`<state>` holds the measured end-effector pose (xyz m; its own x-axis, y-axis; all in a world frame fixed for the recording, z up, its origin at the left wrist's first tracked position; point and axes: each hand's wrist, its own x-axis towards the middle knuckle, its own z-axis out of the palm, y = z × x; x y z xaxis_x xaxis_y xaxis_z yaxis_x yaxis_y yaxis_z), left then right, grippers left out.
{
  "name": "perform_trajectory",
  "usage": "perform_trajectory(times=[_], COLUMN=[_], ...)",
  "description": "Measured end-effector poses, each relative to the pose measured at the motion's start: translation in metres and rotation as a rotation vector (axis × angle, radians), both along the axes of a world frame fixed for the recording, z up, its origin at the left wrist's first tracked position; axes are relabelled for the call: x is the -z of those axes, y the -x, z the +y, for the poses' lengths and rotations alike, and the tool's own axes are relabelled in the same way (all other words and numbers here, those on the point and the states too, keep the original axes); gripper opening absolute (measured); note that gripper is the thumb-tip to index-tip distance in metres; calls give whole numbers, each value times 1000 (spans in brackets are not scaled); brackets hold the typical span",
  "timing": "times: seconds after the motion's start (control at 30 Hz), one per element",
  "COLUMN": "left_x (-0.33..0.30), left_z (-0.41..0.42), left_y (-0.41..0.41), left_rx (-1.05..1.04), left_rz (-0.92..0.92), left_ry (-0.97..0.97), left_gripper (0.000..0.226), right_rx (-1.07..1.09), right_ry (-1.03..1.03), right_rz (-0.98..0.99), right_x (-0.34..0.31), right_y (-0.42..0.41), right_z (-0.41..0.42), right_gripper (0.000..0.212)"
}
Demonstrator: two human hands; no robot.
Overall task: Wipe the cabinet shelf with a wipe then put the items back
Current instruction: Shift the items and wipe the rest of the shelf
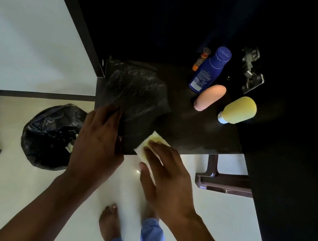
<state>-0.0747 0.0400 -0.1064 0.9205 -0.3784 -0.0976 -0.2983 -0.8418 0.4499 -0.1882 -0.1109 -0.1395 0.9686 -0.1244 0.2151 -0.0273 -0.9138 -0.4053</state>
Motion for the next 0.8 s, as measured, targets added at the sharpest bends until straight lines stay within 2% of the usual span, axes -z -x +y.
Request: perform_trajectory(times=[0.07,0.17,0.3,0.4,0.47,0.7,0.8], left_x=[1,3,2,2,2,3,8], left_z=[1,3,3,4,5,19,30], left_y=[0,1,2,1,-1,-2,-1], left_rx=[3,1,-11,-4,1,-83,-77], left_rz=[-7,-32,-20,-15,-16,-74,-51], left_ry=[5,27,44,40,52,114,122], left_gripper=[64,62,62,63,63,63,77], right_rx=[58,210,470,533,499,165,-32], right_ry=[-42,15,2,-5,-6,-29,13], right_rz=[-25,-28,31,15,-10,0,36], right_x=[2,7,12,13,14,8,11], right_y=[11,27,36,34,31,5,-9], right_z=[-18,-56,-96,-95,-80,14,43], right_gripper=[33,33,43,45,42,40,46])
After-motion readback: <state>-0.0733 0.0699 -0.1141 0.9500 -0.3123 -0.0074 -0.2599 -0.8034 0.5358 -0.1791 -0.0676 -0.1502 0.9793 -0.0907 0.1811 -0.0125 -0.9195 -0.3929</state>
